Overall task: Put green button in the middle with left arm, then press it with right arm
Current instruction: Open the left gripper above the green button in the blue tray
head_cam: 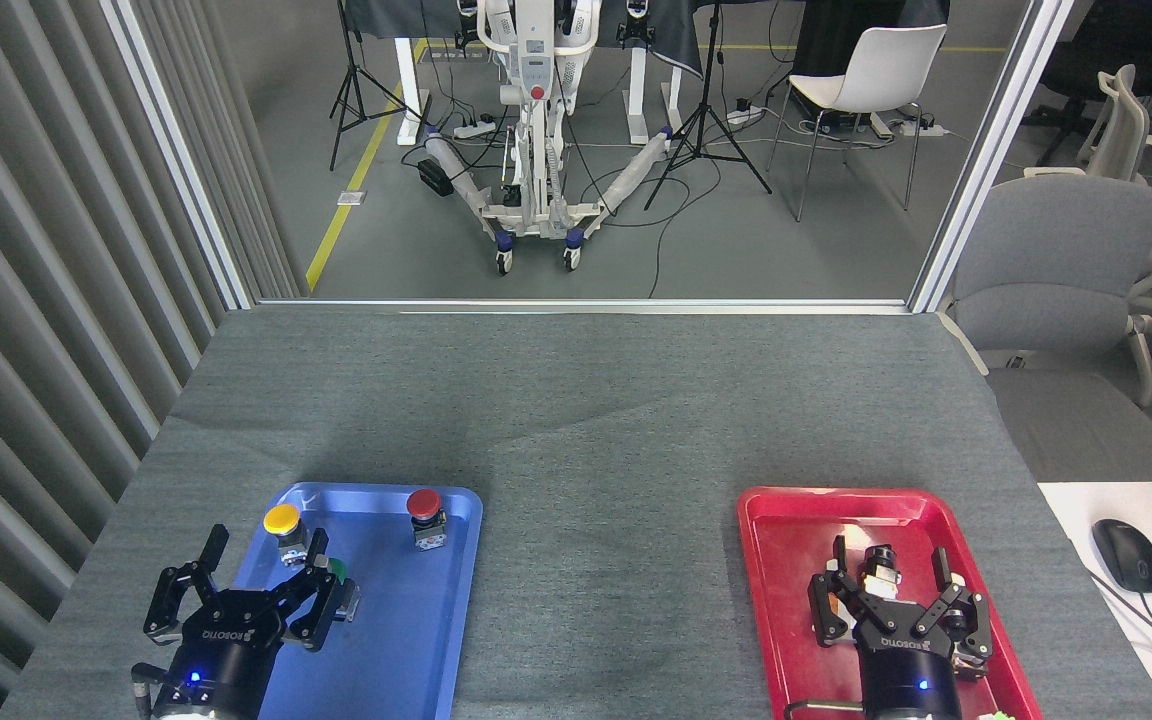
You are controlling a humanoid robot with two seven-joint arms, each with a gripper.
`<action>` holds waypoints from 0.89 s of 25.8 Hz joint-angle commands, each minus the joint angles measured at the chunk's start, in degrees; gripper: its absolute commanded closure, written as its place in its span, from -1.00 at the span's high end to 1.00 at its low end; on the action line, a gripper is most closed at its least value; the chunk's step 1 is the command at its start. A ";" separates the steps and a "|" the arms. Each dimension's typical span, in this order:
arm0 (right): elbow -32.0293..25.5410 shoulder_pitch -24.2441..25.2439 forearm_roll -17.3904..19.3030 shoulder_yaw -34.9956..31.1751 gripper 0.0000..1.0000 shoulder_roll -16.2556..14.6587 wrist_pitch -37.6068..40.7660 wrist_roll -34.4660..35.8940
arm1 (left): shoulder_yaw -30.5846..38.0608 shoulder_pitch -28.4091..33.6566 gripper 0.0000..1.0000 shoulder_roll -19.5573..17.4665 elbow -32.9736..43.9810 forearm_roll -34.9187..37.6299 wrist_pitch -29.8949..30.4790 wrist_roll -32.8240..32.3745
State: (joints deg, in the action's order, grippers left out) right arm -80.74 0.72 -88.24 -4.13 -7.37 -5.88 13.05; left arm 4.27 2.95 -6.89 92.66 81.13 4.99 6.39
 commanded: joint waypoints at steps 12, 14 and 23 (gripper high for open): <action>-0.03 0.08 0.00 0.00 0.99 0.34 0.00 -0.04 | -0.14 1.53 1.00 -0.05 0.24 1.22 -0.51 1.96; 0.05 0.08 0.00 0.00 0.99 0.34 0.00 -0.04 | -0.14 1.53 1.00 -0.14 0.24 1.22 -0.59 1.69; -0.03 -0.19 0.00 0.09 0.99 0.34 0.00 -0.04 | -0.23 1.80 1.00 -0.14 0.33 5.00 -0.59 2.48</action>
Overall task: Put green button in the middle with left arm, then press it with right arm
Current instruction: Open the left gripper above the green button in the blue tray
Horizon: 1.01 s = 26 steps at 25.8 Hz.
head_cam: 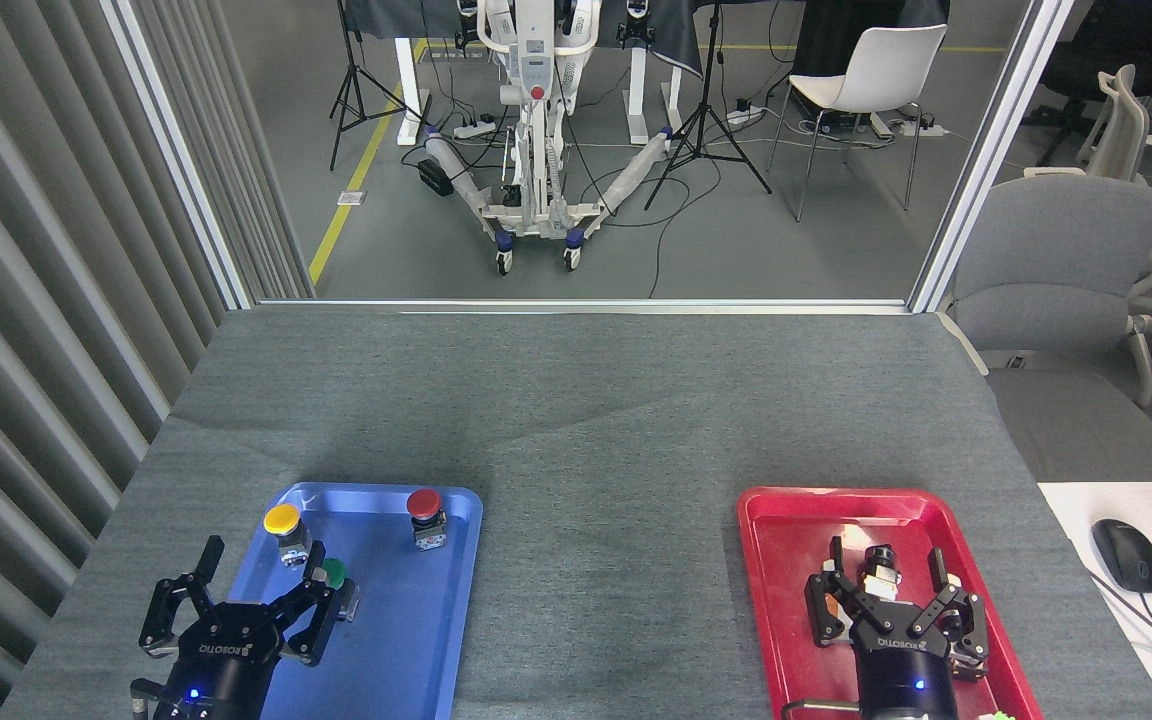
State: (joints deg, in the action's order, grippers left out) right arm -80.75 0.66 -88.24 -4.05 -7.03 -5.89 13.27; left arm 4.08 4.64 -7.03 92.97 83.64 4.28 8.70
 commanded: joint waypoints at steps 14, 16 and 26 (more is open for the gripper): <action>-0.02 -0.13 0.00 0.01 0.99 -0.09 0.00 -0.26 | 0.05 0.02 1.00 0.18 -1.39 3.55 0.55 -0.35; -0.02 -0.13 0.00 0.01 0.99 -0.17 0.00 -0.26 | 0.05 0.02 1.00 0.27 -1.39 3.55 0.55 -0.35; -0.02 -0.13 0.00 0.01 0.99 -0.17 0.00 -0.26 | -0.04 0.19 1.00 0.44 -1.48 3.55 0.46 0.00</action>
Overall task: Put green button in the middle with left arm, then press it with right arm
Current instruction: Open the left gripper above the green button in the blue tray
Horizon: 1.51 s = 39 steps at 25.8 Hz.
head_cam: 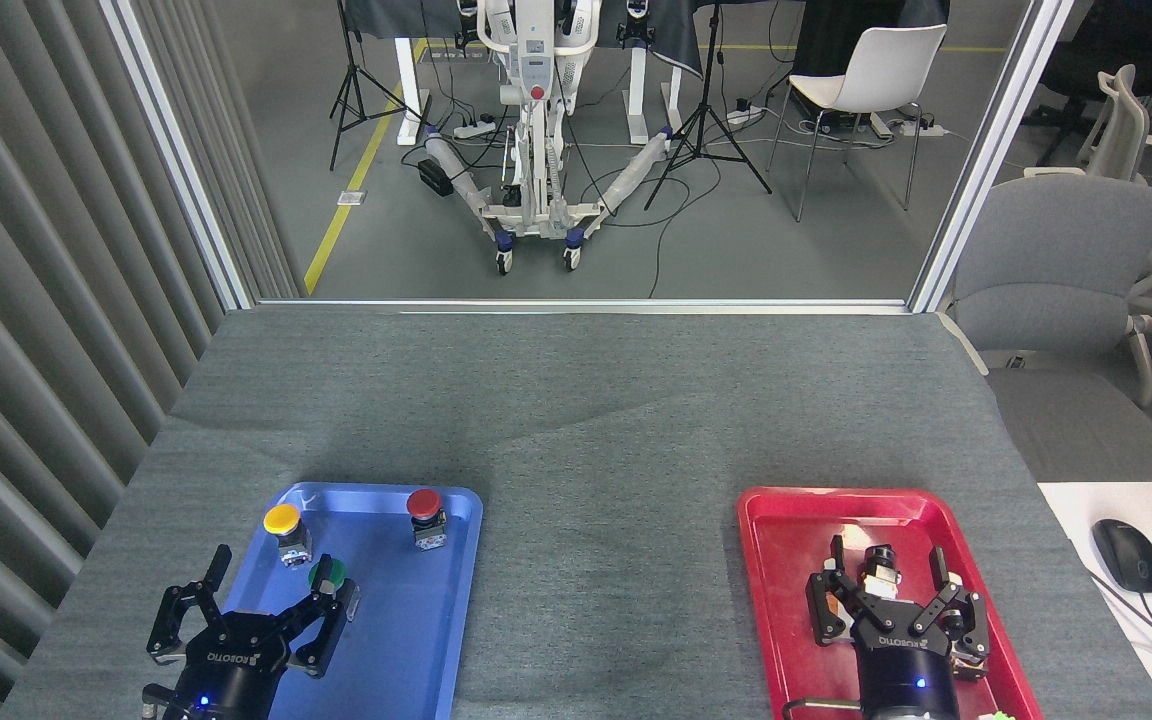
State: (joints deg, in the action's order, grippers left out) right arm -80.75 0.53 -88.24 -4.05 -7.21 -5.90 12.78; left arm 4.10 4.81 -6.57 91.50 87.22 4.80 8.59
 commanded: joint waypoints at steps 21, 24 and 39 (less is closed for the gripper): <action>-0.02 0.09 0.00 0.01 0.99 0.09 0.01 0.23 | -0.06 0.02 1.00 -0.37 -1.15 0.14 0.03 0.02; -0.02 0.09 0.00 0.01 0.99 0.00 0.01 0.23 | -0.06 0.02 1.00 -0.37 -1.23 -0.04 -0.14 0.02; -0.02 0.09 0.00 -0.08 0.99 0.00 0.01 0.14 | 0.03 0.11 1.00 -0.46 -1.67 -0.12 -0.14 0.20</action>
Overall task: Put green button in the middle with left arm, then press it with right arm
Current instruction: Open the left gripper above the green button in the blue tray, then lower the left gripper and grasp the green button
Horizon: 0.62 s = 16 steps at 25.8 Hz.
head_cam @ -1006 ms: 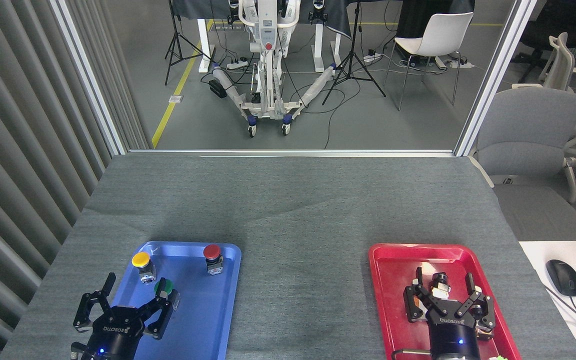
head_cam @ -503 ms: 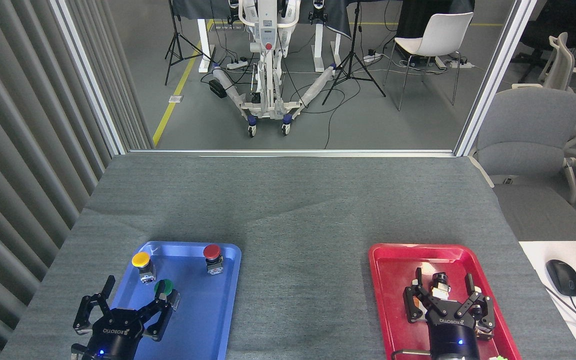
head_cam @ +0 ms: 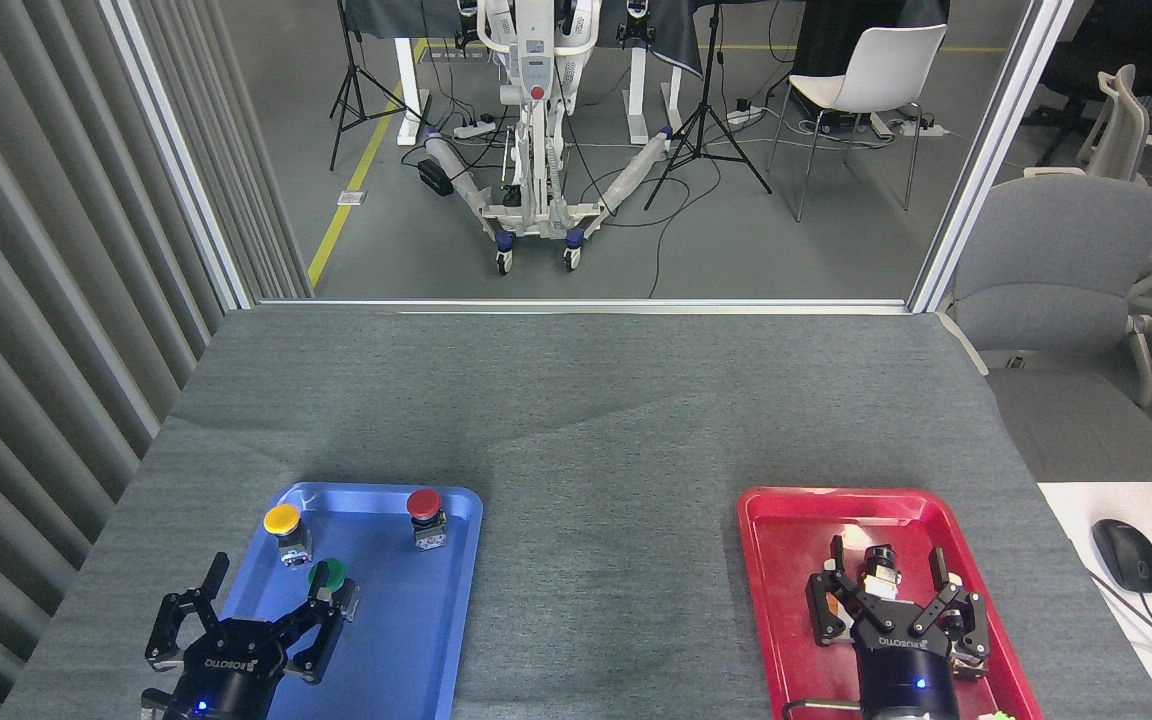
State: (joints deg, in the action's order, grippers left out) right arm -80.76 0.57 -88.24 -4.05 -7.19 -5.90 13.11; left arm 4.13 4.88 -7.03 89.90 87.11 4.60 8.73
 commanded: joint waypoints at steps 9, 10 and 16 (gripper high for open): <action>-0.01 -0.04 0.09 -0.08 0.99 -0.28 0.10 -0.19 | 0.00 0.13 1.00 0.00 -0.34 -0.10 0.24 0.15; -0.02 -0.04 0.09 -0.08 0.99 -0.28 0.10 -0.19 | 0.00 0.13 1.00 0.00 -0.34 -0.01 0.50 0.15; 0.07 -0.04 0.09 0.01 0.99 -0.28 0.10 -0.19 | 0.00 0.39 1.00 0.00 0.10 0.08 2.61 -0.38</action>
State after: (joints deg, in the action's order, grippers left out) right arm -80.70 0.53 -88.16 -4.11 -7.47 -5.79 12.91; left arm 4.09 5.19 -7.12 89.77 87.33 6.45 8.83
